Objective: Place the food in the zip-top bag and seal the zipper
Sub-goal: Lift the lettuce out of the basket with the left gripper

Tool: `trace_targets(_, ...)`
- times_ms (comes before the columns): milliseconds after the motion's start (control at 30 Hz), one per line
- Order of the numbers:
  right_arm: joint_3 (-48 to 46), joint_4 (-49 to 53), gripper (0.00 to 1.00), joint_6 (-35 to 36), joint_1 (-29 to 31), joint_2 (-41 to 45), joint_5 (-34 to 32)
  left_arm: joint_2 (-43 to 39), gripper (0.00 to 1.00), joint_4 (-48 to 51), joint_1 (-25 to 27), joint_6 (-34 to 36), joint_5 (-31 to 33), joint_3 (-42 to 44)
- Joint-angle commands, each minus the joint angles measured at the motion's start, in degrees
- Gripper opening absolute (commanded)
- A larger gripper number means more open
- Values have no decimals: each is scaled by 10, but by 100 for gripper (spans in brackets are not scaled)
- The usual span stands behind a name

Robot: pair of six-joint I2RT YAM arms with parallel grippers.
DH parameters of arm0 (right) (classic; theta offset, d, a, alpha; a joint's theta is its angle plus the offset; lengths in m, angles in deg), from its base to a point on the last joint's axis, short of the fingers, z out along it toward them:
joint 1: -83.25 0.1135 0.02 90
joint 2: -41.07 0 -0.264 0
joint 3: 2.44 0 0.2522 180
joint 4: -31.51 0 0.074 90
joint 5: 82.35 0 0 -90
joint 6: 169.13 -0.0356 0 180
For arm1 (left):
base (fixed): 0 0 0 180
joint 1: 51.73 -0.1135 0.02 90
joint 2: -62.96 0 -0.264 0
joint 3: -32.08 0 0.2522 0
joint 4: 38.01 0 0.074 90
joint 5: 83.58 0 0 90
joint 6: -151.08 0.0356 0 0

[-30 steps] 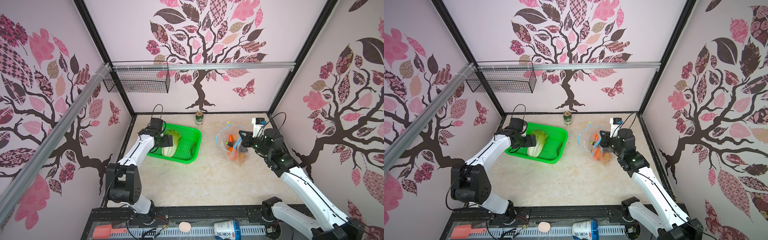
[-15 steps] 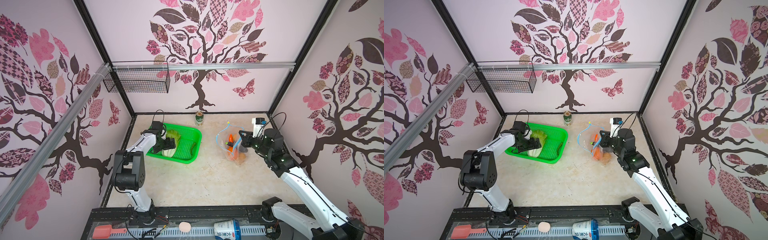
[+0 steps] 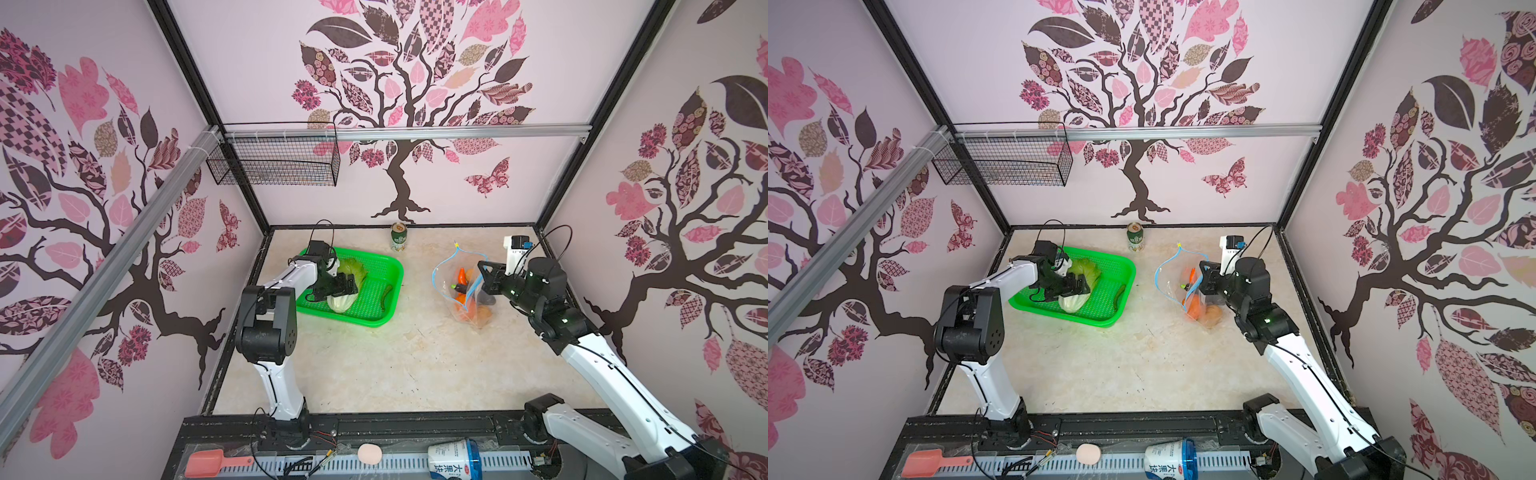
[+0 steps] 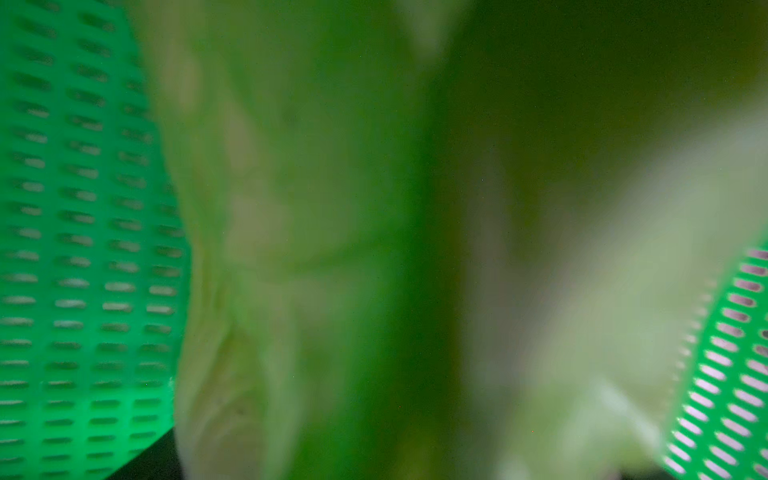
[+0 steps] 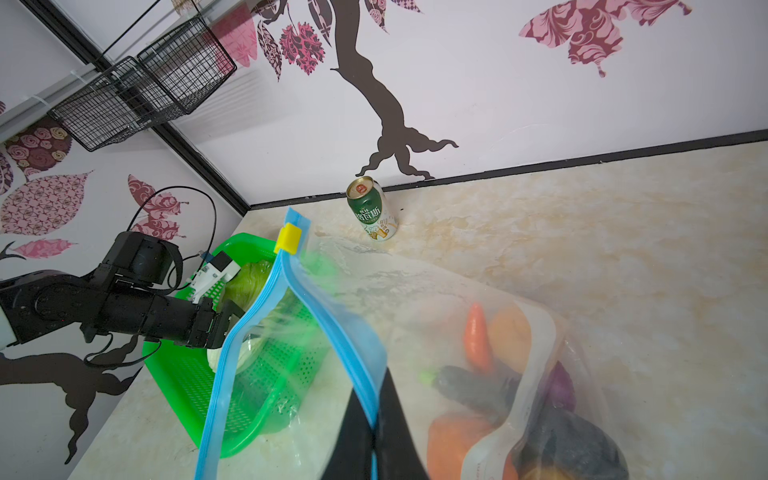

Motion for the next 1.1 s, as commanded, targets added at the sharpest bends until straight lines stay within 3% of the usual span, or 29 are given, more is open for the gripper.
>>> trace_targets(0,1,-13,0,1,-3,2,-5,11,99,-8,0,4,-16,-12)
trace_targets(133,1,-13,0,2,-3,2,-5,19,96,-18,1,-1,-34,-12)
trace_targets(533,5,-7,0,2,-3,1,-4,21,55,-44,4,-12,-70,-2)
trace_targets(767,7,-6,0,2,-3,0,-6,-24,52,-41,4,-21,-65,1)
trace_targets(1067,13,-5,0,-17,-4,-11,7,-165,50,-44,9,-42,-56,19)
